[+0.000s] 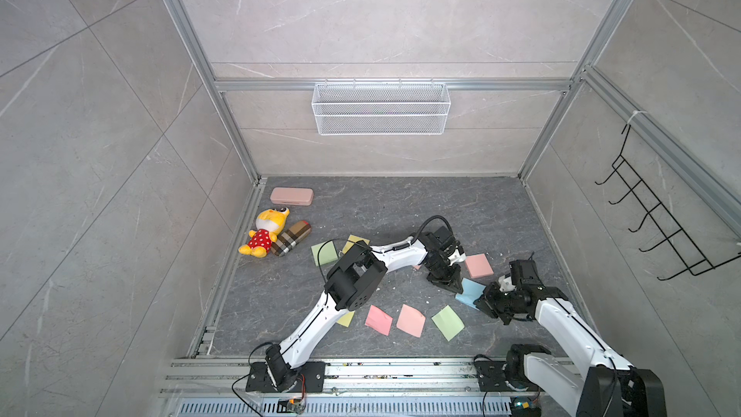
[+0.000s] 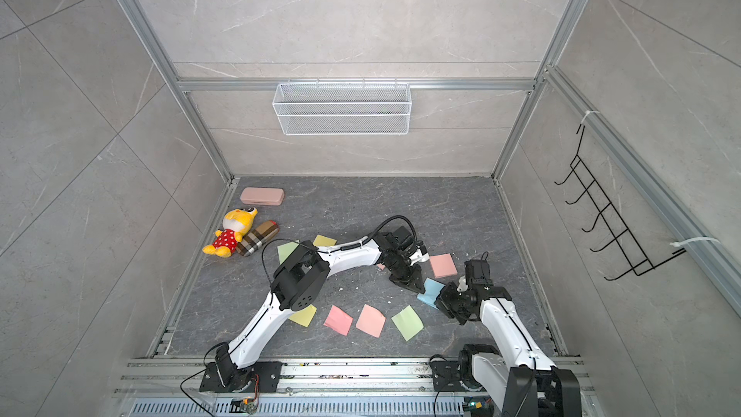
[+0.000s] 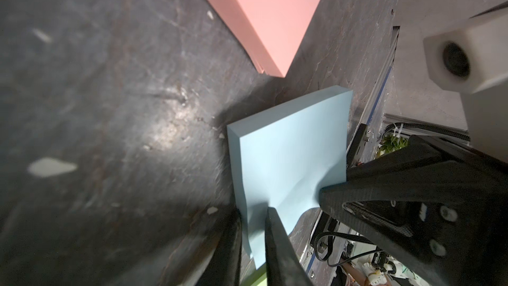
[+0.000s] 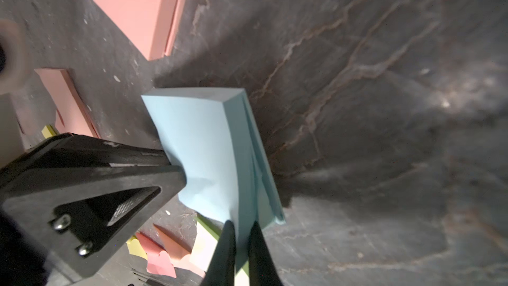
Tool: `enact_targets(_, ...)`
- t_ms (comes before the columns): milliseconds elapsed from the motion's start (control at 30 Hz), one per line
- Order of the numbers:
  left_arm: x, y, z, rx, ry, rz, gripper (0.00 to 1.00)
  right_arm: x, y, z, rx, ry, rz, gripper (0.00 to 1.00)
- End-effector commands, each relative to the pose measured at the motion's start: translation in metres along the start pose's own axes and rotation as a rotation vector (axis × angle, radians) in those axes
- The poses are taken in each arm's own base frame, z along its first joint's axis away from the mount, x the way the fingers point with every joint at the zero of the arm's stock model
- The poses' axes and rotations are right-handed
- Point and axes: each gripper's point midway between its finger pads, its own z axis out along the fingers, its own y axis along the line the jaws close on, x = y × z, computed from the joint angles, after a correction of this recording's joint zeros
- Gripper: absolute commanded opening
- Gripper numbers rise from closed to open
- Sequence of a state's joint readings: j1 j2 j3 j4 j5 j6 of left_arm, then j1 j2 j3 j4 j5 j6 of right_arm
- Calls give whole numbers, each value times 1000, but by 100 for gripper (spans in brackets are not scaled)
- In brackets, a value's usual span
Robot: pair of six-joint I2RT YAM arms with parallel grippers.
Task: Tear off pages from different memo pads
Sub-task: Pick up the memo pad from the center of the board.
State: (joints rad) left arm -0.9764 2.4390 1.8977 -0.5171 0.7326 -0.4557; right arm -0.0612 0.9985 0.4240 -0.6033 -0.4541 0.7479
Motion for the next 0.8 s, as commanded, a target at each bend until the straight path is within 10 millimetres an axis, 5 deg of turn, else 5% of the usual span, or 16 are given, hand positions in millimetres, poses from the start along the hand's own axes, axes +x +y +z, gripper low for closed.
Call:
enact_targets(0, 8, -19, -24, 3, -12, 23, 20, -4, 25, -12, -80, -4, -31, 6)
enact_targets(100, -1, -31, -76, 30, -145, 26, 28, 1, 39, -24, -125, 16, -56, 4)
enact_targets(333, -20, -39, -187, 357, -478, -62, 55, 17, 112, -55, -375, 143, -162, 3)
enact_targets(567, -15, -48, -207, 451, -516, -53, 69, 38, 179, -79, -535, 235, -306, 2)
enact_targets(767, -9, -64, -217, 483, -513, 6, 56, 53, 197, -74, -566, 292, -335, 1)
